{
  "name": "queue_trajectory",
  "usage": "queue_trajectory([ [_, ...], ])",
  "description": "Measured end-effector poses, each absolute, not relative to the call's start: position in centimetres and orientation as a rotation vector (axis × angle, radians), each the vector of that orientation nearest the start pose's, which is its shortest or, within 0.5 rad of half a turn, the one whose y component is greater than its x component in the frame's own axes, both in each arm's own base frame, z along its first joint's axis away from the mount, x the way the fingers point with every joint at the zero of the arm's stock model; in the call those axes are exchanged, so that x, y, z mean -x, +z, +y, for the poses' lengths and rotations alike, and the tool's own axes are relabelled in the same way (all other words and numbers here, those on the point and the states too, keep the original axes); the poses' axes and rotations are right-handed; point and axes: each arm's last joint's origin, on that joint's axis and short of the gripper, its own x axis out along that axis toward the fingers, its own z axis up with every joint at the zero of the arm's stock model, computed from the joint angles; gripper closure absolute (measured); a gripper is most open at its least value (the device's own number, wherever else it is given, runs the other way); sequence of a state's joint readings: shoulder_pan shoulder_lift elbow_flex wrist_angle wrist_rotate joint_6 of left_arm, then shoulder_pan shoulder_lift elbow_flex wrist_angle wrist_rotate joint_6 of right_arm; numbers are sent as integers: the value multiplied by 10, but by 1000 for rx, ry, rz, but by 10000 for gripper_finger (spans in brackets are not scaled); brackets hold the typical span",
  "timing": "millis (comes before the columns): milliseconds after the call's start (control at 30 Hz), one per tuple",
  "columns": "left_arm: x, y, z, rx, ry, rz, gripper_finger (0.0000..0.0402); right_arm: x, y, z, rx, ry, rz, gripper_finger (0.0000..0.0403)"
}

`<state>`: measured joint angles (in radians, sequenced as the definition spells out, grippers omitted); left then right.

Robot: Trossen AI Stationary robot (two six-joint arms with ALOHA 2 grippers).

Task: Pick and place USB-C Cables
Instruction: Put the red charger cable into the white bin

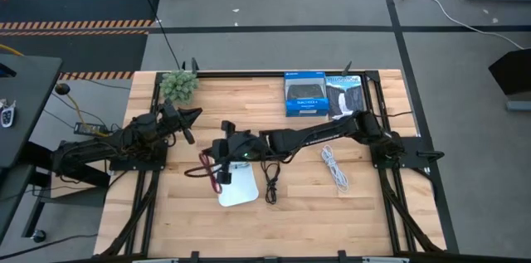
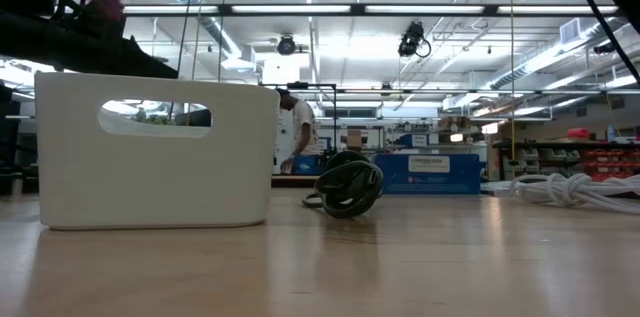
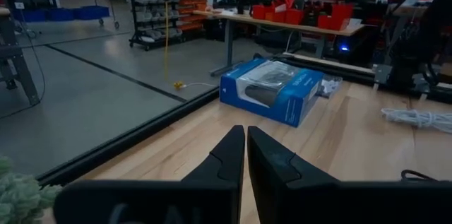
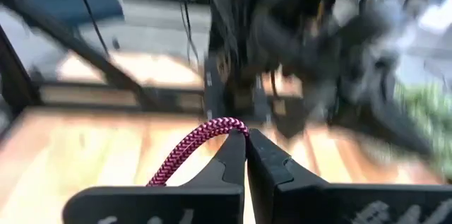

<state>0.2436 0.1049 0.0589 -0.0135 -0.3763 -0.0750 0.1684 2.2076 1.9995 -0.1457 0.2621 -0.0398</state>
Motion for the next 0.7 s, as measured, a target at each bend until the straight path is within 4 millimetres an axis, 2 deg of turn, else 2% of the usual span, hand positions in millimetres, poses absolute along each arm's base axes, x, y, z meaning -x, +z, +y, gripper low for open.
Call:
queue_trajectory([
  [133, -94, 174, 34, 69, 622, 35, 377, -508, 277, 78, 85, -112, 472, 398],
  [333, -94, 174, 34, 69, 622, 35, 377, -505, 266, 75, 0, -148, 545, 398],
  [533, -94, 174, 34, 69, 622, 35, 377, -507, 230, 75, -91, -198, 591, 398],
  [700, -94, 174, 34, 69, 622, 35, 377, -506, 212, 75, -212, -216, 606, 398],
])
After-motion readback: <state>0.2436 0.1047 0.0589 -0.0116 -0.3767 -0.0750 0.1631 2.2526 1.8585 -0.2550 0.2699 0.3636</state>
